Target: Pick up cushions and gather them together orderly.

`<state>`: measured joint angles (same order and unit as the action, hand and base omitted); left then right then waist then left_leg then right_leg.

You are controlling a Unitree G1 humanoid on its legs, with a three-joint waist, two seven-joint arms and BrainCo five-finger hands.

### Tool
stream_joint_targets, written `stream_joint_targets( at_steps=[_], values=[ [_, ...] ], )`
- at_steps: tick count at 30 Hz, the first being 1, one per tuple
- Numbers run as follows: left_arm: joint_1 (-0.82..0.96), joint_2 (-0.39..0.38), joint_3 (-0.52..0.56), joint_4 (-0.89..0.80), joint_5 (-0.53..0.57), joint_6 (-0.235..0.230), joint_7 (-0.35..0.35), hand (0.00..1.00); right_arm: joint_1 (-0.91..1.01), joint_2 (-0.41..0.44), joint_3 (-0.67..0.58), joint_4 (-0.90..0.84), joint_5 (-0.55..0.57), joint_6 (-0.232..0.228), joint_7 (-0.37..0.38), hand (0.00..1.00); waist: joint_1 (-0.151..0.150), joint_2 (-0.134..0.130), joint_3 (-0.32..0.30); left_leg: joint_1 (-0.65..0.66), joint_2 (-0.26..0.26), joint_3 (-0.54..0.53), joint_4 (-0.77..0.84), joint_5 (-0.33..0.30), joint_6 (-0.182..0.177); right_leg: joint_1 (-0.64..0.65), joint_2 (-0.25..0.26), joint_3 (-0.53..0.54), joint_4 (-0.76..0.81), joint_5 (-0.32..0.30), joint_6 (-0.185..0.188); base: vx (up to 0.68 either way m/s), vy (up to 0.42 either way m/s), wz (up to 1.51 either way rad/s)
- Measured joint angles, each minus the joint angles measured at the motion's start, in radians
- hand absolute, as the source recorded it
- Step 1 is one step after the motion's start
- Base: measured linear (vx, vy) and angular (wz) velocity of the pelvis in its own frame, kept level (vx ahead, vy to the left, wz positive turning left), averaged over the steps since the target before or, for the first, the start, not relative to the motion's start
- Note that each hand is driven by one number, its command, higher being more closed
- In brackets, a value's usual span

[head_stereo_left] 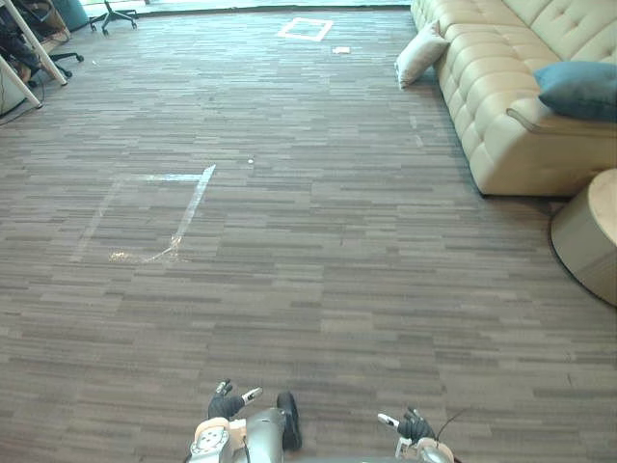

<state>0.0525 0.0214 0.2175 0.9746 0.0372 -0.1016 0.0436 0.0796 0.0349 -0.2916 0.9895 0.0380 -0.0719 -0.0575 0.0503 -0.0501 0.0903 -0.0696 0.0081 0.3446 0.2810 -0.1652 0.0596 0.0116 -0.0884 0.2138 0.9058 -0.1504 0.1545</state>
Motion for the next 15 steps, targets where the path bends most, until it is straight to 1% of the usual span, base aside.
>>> stream_joint_targets(
  at_steps=[1, 2, 3, 4, 5, 6, 7, 8, 9, 10, 11, 12, 13, 14, 15],
  values=[
    [-0.005, -0.007, -0.004, 0.009, 0.0, 0.003, 0.001, 0.0, 0.003, -0.005, 0.001, -0.027, 0.0, 0.001, 0.0, 0.0, -0.002, 0.006, 0.003, 0.064, -0.002, 0.008, -0.028, -0.04, -0.014, -0.094, 0.012, -0.035, 0.104, -0.057, -0.043, 0.47, 0.152, -0.48],
    [-0.008, -0.012, -0.023, 0.023, -0.001, 0.004, 0.0, 0.0, 0.009, -0.01, 0.002, -0.051, 0.0, -0.003, 0.0, 0.0, -0.013, 0.022, 0.005, 0.13, 0.0, 0.009, -0.056, -0.07, -0.012, -0.195, 0.027, -0.1, 0.133, -0.111, -0.082, 0.55, 0.159, -0.3],
    [-0.011, -0.019, -0.026, 0.022, -0.001, 0.004, 0.0, 0.0, 0.015, -0.011, 0.002, -0.069, 0.001, -0.002, 0.0, 0.0, -0.022, 0.024, 0.007, 0.171, 0.001, 0.007, -0.075, -0.089, -0.011, -0.246, 0.035, -0.143, 0.127, -0.133, -0.091, 0.56, 0.118, -0.05],
    [-0.014, -0.028, -0.031, 0.023, -0.001, 0.005, 0.0, 0.0, 0.023, -0.012, 0.001, -0.076, 0.0, -0.007, 0.0, 0.0, -0.032, 0.023, 0.01, 0.22, 0.005, 0.003, -0.098, -0.111, -0.016, -0.31, 0.043, -0.201, 0.086, -0.157, -0.111, 0.48, 0.073, 0.04],
    [-0.016, -0.035, -0.04, 0.025, -0.001, 0.006, 0.0, 0.0, 0.026, -0.017, -0.001, -0.074, 0.001, -0.01, 0.0, 0.0, -0.038, 0.023, 0.011, 0.253, 0.011, 0.0, -0.106, -0.133, -0.025, -0.359, 0.056, -0.237, 0.028, -0.16, -0.113, 0.63, 0.037, 0.1],
    [-0.027, -0.041, -0.044, 0.046, -0.001, 0.006, -0.002, 0.0, 0.019, -0.023, -0.013, -0.072, 0.009, -0.016, 0.001, 0.0, -0.049, 0.022, 0.012, 0.319, 0.018, -0.005, -0.131, -0.168, -0.034, -0.429, 0.075, -0.291, -0.201, -0.116, -0.107, 0.43, 0.016, 0.14],
    [-0.032, -0.042, -0.051, 0.055, -0.001, 0.006, -0.002, 0.0, 0.018, -0.025, -0.014, -0.071, 0.009, -0.017, 0.001, 0.0, -0.053, 0.02, 0.011, 0.334, 0.015, -0.012, -0.144, -0.174, -0.036, -0.434, 0.073, -0.306, -0.284, -0.085, -0.104, 0.74, -0.019, 0.4],
    [-0.047, -0.039, -0.075, 0.076, 0.001, 0.006, -0.004, 0.0, 0.016, -0.032, -0.021, -0.062, 0.009, -0.017, 0.001, 0.0, -0.066, 0.011, 0.012, 0.372, -0.001, -0.038, -0.185, -0.172, -0.044, -0.453, 0.071, -0.33, -0.455, 0.025, -0.121, 0.57, -0.038, 0.62],
    [-0.048, -0.045, -0.088, 0.092, 0.002, 0.006, -0.005, 0.0, 0.02, -0.041, -0.023, -0.052, 0.009, -0.016, -0.001, 0.0, -0.08, 0.023, 0.008, 0.406, 0.004, -0.076, -0.208, -0.169, -0.05, -0.448, 0.081, -0.332, -0.473, 0.152, -0.179, 0.72, -0.052, 0.57],
    [-0.05, -0.058, -0.084, 0.103, 0.003, 0.008, -0.006, 0.0, 0.003, -0.062, -0.029, -0.039, 0.003, -0.011, -0.001, 0.0, -0.078, 0.05, 0.013, 0.431, 0.033, -0.106, -0.209, -0.155, -0.062, -0.434, 0.085, -0.348, -0.441, 0.133, -0.237, 0.62, -0.061, 0.43],
    [-0.049, -0.057, -0.079, 0.109, 0.01, 0.01, -0.008, 0.0, -0.011, -0.065, -0.036, -0.027, 0.0, -0.008, -0.002, 0.0, -0.067, 0.053, 0.025, 0.44, 0.031, -0.152, -0.203, -0.099, -0.094, -0.436, 0.065, -0.357, -0.374, 0.082, -0.253, 0.71, -0.136, 0.43],
    [-0.057, -0.072, -0.081, 0.103, 0.023, 0.014, -0.007, 0.0, -0.006, -0.069, -0.059, -0.027, 0.001, -0.006, -0.002, 0.0, -0.083, 0.036, 0.04, 0.459, 0.004, -0.208, -0.183, -0.024, -0.105, -0.488, 0.023, -0.394, -0.198, 0.03, -0.258, 0.77, -0.231, 0.59],
    [-0.026, -0.077, -0.075, 0.084, 0.03, 0.018, -0.004, 0.0, 0.004, -0.079, -0.051, -0.036, -0.001, -0.006, -0.001, 0.0, -0.081, 0.066, 0.02, 0.439, 0.018, -0.226, -0.07, -0.016, -0.112, -0.458, 0.028, -0.407, -0.25, 0.015, -0.226, 0.58, -0.246, 0.71],
    [-0.006, -0.076, -0.067, 0.065, 0.041, 0.018, -0.006, 0.0, 0.022, -0.081, -0.032, -0.037, -0.001, -0.006, -0.002, 0.0, -0.1, 0.054, 0.012, 0.373, 0.025, -0.241, 0.111, -0.003, -0.134, -0.4, 0.035, -0.413, -0.343, -0.024, -0.268, 0.56, -0.274, 0.36],
    [-0.005, -0.082, -0.055, 0.051, 0.042, 0.019, -0.006, 0.0, 0.024, -0.104, -0.024, -0.038, 0.0, -0.001, -0.001, 0.0, -0.091, 0.1, 0.004, 0.279, 0.08, -0.251, 0.332, 0.057, -0.21, -0.35, 0.068, -0.421, -0.375, -0.036, -0.266, 0.62, -0.217, 0.09]
  ],
)
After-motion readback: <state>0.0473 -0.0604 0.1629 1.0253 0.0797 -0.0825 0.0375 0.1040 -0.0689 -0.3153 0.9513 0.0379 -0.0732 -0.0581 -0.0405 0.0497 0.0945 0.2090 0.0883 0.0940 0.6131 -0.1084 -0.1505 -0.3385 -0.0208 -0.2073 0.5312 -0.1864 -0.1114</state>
